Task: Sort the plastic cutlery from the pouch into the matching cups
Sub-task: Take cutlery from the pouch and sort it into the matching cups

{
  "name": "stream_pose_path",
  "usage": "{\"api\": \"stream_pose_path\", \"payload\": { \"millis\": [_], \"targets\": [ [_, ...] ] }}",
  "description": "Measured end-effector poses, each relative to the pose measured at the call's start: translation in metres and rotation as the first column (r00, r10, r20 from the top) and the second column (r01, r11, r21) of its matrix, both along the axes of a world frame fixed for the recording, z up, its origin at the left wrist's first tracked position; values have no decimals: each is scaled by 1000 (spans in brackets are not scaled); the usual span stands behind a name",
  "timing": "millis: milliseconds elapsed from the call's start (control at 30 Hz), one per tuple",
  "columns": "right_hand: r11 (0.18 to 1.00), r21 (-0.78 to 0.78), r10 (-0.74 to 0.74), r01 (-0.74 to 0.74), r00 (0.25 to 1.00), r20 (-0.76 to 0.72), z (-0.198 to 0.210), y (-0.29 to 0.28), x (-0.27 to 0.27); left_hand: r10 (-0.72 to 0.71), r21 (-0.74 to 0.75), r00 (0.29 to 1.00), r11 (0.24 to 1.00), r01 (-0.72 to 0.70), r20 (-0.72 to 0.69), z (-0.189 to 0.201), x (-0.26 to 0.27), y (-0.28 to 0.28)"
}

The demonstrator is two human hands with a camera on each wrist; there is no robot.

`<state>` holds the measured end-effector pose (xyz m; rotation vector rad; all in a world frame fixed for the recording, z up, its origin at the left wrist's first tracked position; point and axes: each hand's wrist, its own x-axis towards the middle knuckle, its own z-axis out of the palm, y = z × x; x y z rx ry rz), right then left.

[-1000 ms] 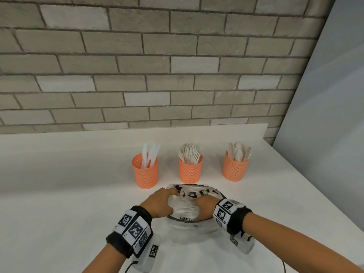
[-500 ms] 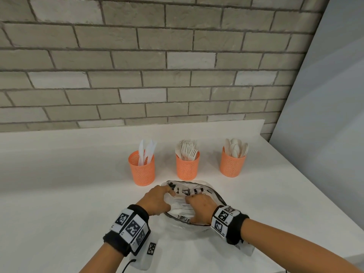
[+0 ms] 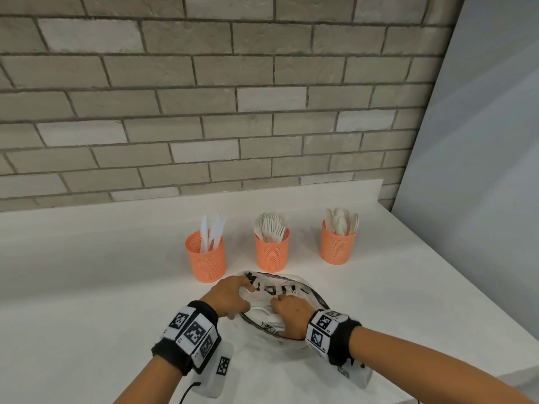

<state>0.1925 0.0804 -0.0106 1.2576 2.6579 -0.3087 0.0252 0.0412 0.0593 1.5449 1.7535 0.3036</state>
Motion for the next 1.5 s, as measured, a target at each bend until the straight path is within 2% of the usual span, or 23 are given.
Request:
{"api": "stream_pose_path", "payload": {
  "millis": [300, 467, 633, 700, 767, 867, 933, 1067, 1200, 1400, 1500],
  "targets": [
    [999, -44, -14, 14, 1000, 11, 3, 1, 2, 9, 20, 1000, 1000, -8, -27, 6, 3, 3],
    [968, -226, -141, 109, 981, -132, 17, 12, 9, 62, 25, 997, 998, -61, -39, 6, -1, 3],
    [943, -308, -202, 123, 949, -240, 21, 20, 18, 71, 44, 997, 997, -70, -38, 3, -1, 4],
    [938, -328, -204, 115, 946, -254, 21, 20, 20, 67, 51, 998, 997, -66, -4, 3, -2, 5],
    [935, -338, -206, 105, 938, -278, 22, 21, 23, 98, 73, 991, 992, -105, 89, 2, -5, 5],
    [935, -339, -213, 98, 923, -320, 24, 21, 26, 198, 179, 953, 954, -241, 229, -3, -10, 1],
    [935, -340, -230, 104, 906, -355, 23, 23, 27, 246, 260, 934, 914, -312, 258, -9, -9, -2],
    [923, -374, -273, 85, 832, -483, 25, 23, 26, 277, 371, 936, 863, -342, 218, -20, -2, -8],
    [884, -465, -356, 42, 705, -613, 30, 22, 24, 282, 397, 930, 846, -357, 236, -23, 2, -12],
    [835, -547, -442, -57, 523, -729, 61, 27, 14, 328, 495, 944, 813, -306, 46, -29, 23, -16],
    [813, -578, -504, -72, 410, -760, 85, 33, 18, 306, 488, 951, 836, -250, -38, -30, 27, -22]
  ]
}}
